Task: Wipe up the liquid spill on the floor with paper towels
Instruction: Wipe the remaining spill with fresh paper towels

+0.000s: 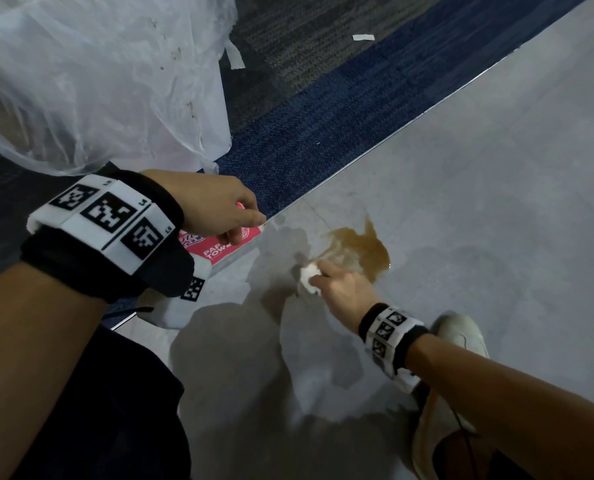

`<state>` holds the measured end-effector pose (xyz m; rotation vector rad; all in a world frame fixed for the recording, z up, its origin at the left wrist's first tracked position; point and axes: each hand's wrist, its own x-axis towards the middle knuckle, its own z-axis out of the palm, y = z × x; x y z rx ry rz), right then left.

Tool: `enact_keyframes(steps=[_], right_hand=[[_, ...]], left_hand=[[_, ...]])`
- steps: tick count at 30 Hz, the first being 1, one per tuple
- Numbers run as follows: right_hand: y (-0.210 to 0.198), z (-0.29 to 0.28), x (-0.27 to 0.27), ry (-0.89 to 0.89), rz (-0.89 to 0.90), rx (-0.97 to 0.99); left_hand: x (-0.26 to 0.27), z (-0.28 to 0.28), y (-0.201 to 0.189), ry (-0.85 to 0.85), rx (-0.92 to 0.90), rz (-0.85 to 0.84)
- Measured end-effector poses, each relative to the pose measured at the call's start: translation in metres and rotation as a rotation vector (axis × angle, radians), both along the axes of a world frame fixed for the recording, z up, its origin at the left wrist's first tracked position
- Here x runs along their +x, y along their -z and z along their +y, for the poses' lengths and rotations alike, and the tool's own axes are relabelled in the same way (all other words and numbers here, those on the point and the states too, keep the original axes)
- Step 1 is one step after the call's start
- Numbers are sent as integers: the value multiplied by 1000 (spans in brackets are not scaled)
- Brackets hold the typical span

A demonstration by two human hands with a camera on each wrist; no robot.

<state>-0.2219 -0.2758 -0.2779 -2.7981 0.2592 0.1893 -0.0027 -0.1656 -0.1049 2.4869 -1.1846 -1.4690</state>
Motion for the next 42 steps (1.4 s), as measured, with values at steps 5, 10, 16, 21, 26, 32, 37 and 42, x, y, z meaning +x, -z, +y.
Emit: enact_keyframes(steps=[5, 10, 16, 21, 26, 32, 37, 42], right_hand=[[-1, 26, 11, -87, -9, -2], [-2, 11, 7, -171, 100, -29], [-10, -19, 14, -100, 214, -110], [-1, -44, 17, 84, 279, -71], [14, -51, -13, 414, -175, 237], [23, -15, -40, 260, -42, 197], [14, -28, -35, 54, 144, 73], [10, -57, -38, 31, 245, -41]], left_hand=[[-2, -3, 2, 18, 23, -3], [-2, -4, 5, 30, 30, 7], [-4, -6, 3, 51, 38, 2], [-5, -3, 2, 56, 35, -5], [-3, -3, 1, 50, 30, -18], [-6, -10, 6, 53, 28, -3], [-9, -9, 10, 63, 41, 2], [-10, -9, 8, 77, 58, -15]])
